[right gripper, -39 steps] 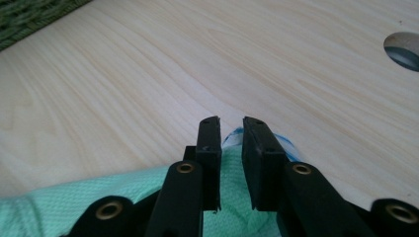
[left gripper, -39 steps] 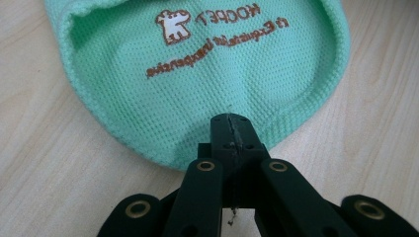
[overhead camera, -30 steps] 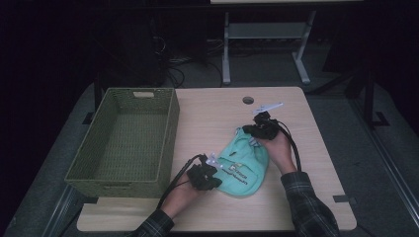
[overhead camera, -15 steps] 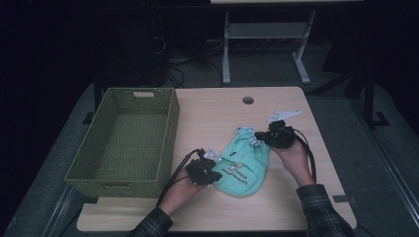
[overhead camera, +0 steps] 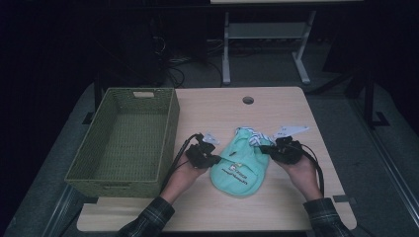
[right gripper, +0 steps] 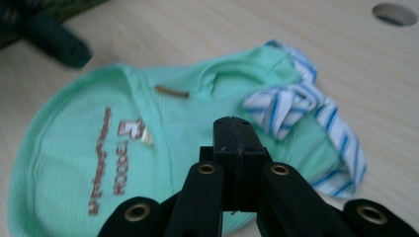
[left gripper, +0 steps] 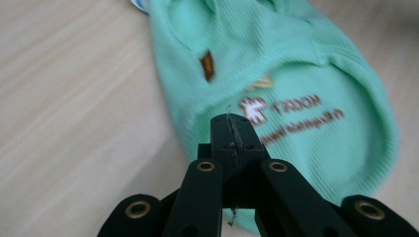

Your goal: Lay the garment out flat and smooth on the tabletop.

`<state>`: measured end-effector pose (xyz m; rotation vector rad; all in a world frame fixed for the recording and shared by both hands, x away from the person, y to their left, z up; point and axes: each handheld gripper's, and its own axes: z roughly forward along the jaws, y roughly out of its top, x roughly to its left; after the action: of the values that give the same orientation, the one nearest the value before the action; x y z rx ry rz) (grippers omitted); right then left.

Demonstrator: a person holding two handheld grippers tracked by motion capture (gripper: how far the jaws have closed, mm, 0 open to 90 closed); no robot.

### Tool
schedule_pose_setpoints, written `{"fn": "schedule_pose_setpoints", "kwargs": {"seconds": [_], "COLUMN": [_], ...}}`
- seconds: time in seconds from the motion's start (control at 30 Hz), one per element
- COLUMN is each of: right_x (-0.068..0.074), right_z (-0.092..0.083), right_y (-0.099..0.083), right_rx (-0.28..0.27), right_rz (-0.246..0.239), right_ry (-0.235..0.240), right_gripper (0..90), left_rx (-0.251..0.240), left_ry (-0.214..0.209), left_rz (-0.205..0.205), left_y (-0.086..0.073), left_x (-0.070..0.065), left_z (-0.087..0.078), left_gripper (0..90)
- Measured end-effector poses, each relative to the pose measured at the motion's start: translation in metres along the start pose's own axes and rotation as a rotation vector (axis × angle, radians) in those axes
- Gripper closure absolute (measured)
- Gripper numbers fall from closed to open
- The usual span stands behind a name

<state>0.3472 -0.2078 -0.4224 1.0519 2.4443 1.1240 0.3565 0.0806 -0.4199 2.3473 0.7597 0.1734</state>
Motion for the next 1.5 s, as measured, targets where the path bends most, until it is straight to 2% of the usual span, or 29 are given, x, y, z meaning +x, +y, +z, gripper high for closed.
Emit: {"fn": "schedule_pose_setpoints", "kwargs": {"seconds": [0.1,0.23,0.3,0.33,0.53,0.57,0.7,0.73,0.77,0.8,0.87,1.07,1.3,1.37,1.5], "right_x": [0.005,0.008,0.008,0.008,-0.008,-0.011,-0.025,-0.033,-0.033,-0.039,-0.044,-0.044,-0.041,-0.042,-0.044], "right_z": [0.001,0.005,0.004,0.004,0.003,0.004,0.008,0.011,0.011,0.017,0.022,0.032,0.042,0.048,0.052], "right_y": [-0.009,-0.019,-0.022,-0.023,-0.023,-0.022,-0.019,-0.018,-0.018,-0.017,-0.015,-0.011,-0.009,-0.011,-0.012], "right_rx": [0.004,0.039,0.043,0.042,0.018,0.016,0.011,0.015,0.015,0.020,0.016,0.008,-0.006,0.015,0.020], "right_rz": [-0.002,0.001,0.007,0.003,0.037,0.040,0.070,0.082,0.082,0.099,0.102,0.114,0.133,0.137,0.152], "right_ry": [0.006,0.005,0.002,-0.003,-0.042,-0.051,-0.090,-0.098,-0.098,-0.099,-0.087,-0.067,-0.043,-0.047,-0.041], "right_gripper": [89.7,89.7,89.7,89.7,89.6,89.6,89.0,87.5,87.5,86.6,86.2,83.5,79.9,79.9,81.6], "left_rx": [-0.007,0.004,0.010,0.019,0.082,0.071,0.087,0.083,0.087,0.094,0.098,0.103,0.057,0.065,0.089], "left_ry": [0.013,0.029,0.025,0.027,0.028,0.026,0.022,0.021,0.017,0.015,0.011,-0.009,-0.010,-0.001,0.008], "left_rz": [0.005,0.008,0.008,0.000,0.014,0.003,0.020,0.019,0.025,0.032,0.035,0.048,0.055,0.067,0.080], "left_y": [0.007,0.014,0.014,0.013,0.005,0.003,0.000,-0.002,-0.003,-0.004,-0.007,-0.015,-0.020,-0.023,-0.026], "left_x": [0.005,0.010,0.012,0.012,0.015,0.015,0.010,0.007,0.005,0.003,-0.002,-0.014,-0.022,-0.025,-0.027], "left_z": [0.006,0.021,0.027,0.032,0.046,0.045,0.041,0.041,0.039,0.038,0.036,0.027,0.008,0.008,0.013], "left_gripper": [89.5,89.5,89.5,89.5,89.5,89.5,89.5,89.5,89.5,89.5,89.5,89.4,77.1,69.0,66.4]}}
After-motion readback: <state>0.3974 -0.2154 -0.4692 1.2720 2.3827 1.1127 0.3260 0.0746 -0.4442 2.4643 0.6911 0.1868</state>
